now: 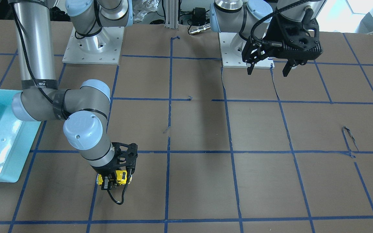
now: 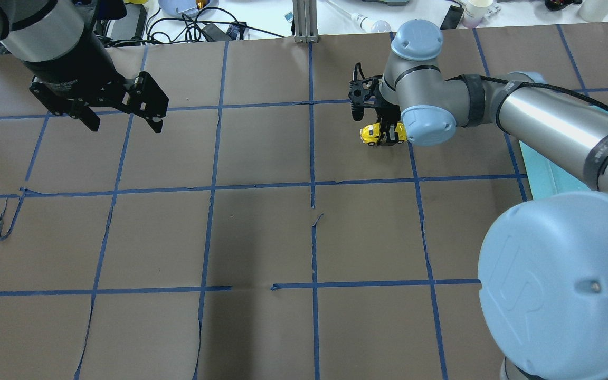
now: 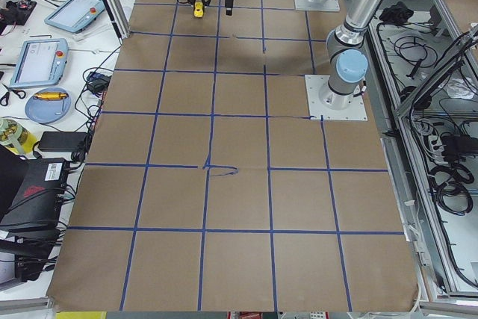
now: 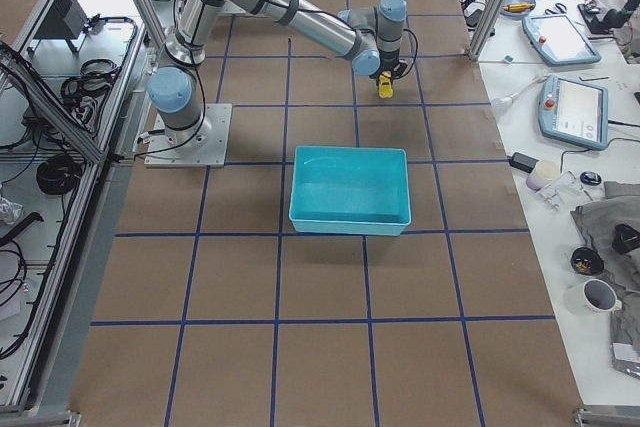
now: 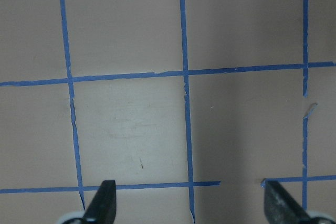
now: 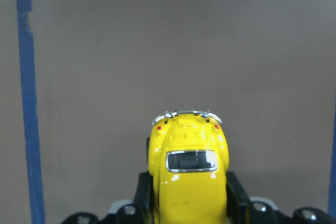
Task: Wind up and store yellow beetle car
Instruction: 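Lift the car and carry it into the light blue bin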
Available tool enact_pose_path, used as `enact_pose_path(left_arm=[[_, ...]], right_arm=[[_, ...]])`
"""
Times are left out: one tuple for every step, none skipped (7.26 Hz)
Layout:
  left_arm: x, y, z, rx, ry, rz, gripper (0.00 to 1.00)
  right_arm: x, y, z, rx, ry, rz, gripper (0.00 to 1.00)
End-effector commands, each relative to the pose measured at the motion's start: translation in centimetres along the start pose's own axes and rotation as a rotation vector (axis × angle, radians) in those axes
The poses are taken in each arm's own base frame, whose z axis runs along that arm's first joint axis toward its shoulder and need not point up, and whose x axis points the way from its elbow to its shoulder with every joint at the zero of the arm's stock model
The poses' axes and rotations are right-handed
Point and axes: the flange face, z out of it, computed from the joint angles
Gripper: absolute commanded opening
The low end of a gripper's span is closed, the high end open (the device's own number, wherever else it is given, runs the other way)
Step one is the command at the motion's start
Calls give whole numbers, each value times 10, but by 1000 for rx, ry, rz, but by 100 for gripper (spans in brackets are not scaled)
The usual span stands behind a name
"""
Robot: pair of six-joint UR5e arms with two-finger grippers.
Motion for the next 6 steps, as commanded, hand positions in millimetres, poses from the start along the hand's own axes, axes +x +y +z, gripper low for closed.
enact_pose_path(left_arm=[[0,0,0,-1,1,2,100],[1,1,0,-1,1,4,100],[-1,0,0,-1,-1,1,100],[-1,0,0,-1,-1,1,100],[0,1,0,-1,-1,2,100],[0,1,1,-2,-1,2,100]], right_arm=[[2,30,-102,-54,79,51,0],[10,85,-136,-127,115,121,0],[12,134,-154,-142,94,187,0],[8,184,-169,-151,76,188,0],[-1,228,-174,-130,58,215,0],[-11,259,-183,-122,40,260,0]])
